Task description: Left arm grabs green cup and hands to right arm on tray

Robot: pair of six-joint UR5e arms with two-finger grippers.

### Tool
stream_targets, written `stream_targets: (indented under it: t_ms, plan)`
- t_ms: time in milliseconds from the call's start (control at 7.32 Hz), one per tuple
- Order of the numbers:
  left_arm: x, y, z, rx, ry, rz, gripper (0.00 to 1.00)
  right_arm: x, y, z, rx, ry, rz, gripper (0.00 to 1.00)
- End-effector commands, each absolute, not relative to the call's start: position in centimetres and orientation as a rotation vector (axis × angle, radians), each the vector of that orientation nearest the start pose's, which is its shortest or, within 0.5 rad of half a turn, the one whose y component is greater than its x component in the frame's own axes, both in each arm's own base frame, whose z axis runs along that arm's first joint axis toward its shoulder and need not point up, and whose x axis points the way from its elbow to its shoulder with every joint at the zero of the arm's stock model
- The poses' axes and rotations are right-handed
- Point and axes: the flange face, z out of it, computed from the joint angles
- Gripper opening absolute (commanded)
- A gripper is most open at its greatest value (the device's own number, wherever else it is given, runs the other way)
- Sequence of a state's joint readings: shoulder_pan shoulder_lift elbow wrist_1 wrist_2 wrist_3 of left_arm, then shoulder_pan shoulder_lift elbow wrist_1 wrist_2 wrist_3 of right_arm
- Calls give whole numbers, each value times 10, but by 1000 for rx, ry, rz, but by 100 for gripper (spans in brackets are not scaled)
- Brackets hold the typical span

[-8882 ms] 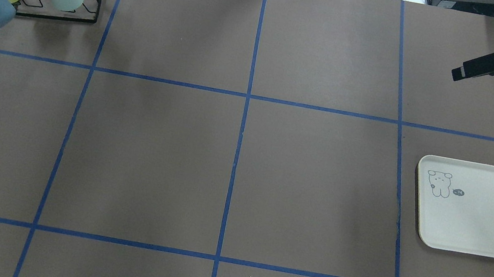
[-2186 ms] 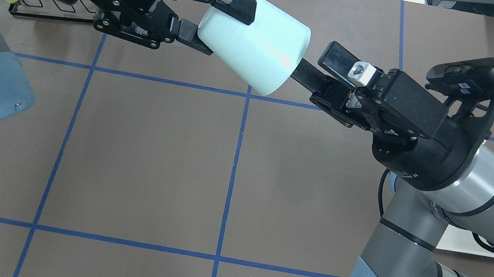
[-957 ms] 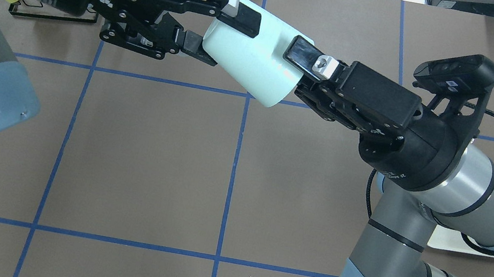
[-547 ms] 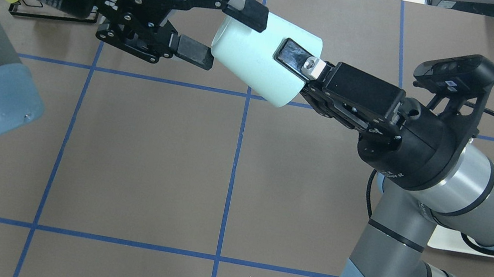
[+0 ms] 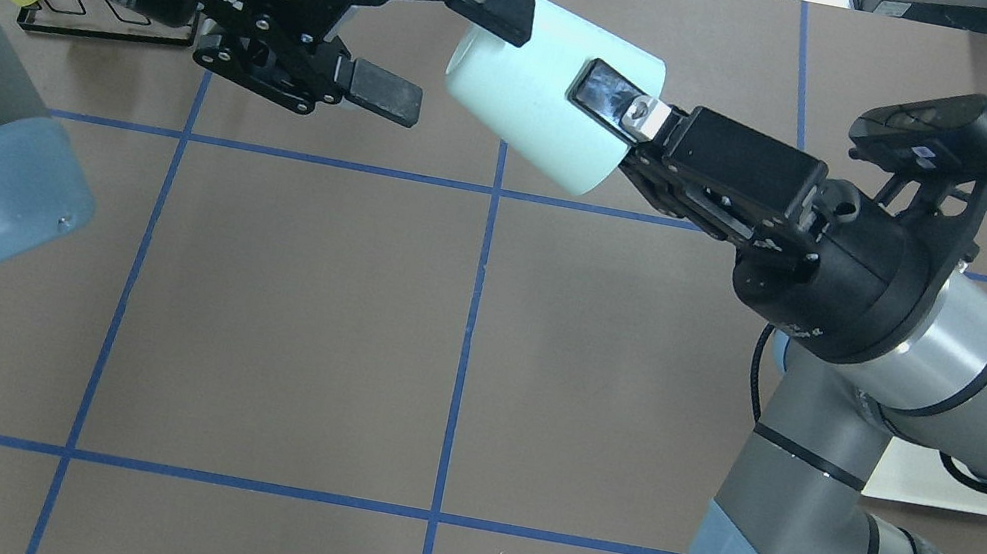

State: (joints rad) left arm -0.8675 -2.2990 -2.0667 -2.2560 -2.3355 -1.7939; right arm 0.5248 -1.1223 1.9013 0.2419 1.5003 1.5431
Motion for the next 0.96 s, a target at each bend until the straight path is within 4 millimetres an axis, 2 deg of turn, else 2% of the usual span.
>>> stream_targets:
  t_ms: [0,410,547,820]
  plan:
    - [246,-390,-4,78,1803,-51,100,-300,-364,132,756,-2329,275,0]
    - [260,-406,6,94,1769,-50,100,-310,-414,133,748,-1953,306,0]
    - [271,-419,13,85,1743,-69,100,-306,-424,130,726,-1835,303,0]
    - [287,-455,37,148,1631,-62,100,-279,-453,132,648,-1620,302,0]
